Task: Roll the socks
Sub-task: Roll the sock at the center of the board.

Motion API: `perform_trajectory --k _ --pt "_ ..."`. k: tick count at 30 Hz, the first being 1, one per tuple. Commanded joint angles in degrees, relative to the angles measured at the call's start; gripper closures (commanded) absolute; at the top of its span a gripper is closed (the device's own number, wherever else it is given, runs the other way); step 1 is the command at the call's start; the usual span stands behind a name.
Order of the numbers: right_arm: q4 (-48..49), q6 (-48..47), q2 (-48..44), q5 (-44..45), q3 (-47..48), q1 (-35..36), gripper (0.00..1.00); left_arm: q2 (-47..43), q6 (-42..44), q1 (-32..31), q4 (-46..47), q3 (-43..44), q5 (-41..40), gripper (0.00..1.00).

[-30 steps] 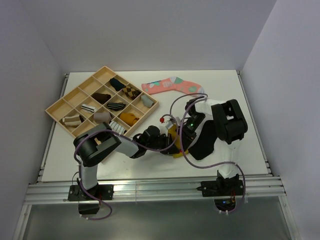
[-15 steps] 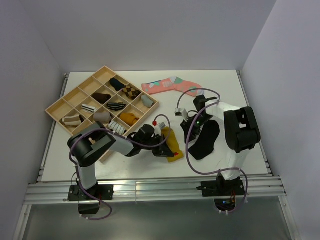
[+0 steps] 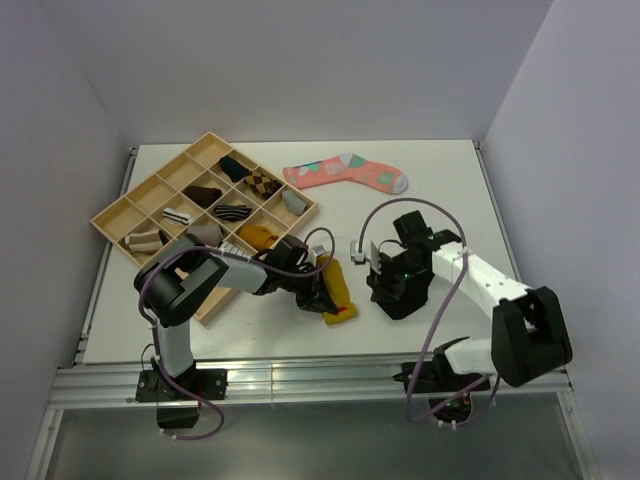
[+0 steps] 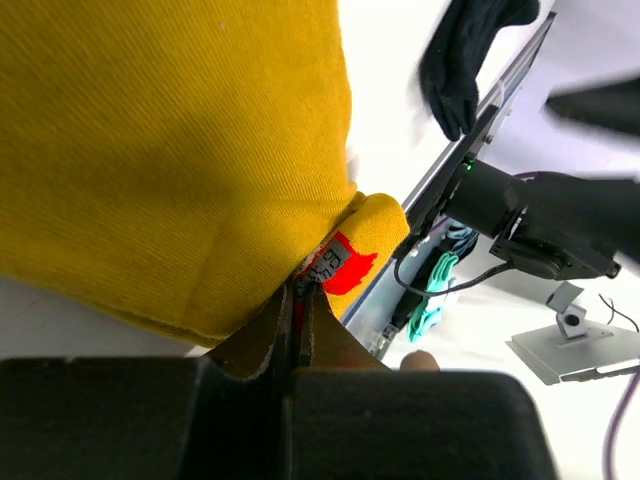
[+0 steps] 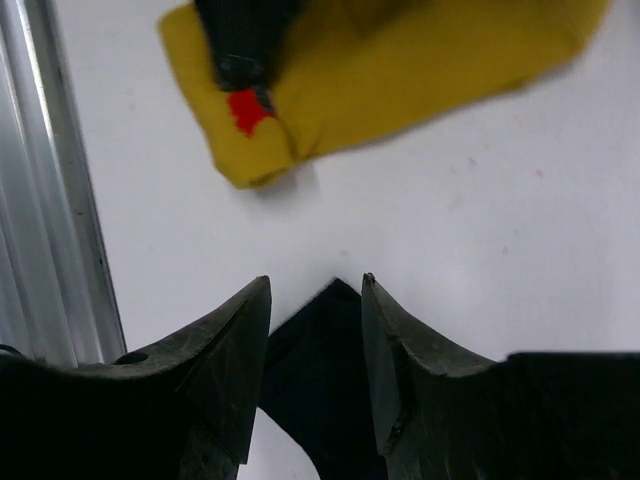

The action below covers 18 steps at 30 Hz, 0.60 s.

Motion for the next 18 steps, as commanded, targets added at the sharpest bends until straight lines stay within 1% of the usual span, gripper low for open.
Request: perform_trajectory --k 1,4,6,7,9,13,18 --pt "6.04 -3.41 -4.8 1.61 -4.15 4.66 0.5 2.95 4.26 -0.01 -12.04 1.05 -1.99 1.0" --pt "9.99 -2.1 -7.79 3.72 -6.7 10.46 0.49 3.57 5.14 -0.01 -13.53 2.03 -2.26 1.0" --pt "13.58 -0.53 -9.11 6.7 -8.9 13.54 0.49 4.0 5.41 0.08 -13.71 2.64 -2.17 1.0" --pt "14.91 0.01 -9.38 7.5 -9.6 16.25 0.48 4.18 5.5 0.08 -13.54 2.64 -2.17 1.0" --pt "17.45 0.88 -9.56 9.52 -11.02 18.46 0.48 4.62 5.76 0.08 -13.54 2.64 -1.91 1.0" --pt "18.96 1.59 -8.51 11.01 -11.37 22.59 0.48 4.89 5.76 0.08 -12.31 1.86 -1.47 1.0" --pt "22.03 2.82 -6.57 15.05 -11.81 26.64 0.51 5.24 5.59 0.26 -10.81 1.15 -0.77 1.0"
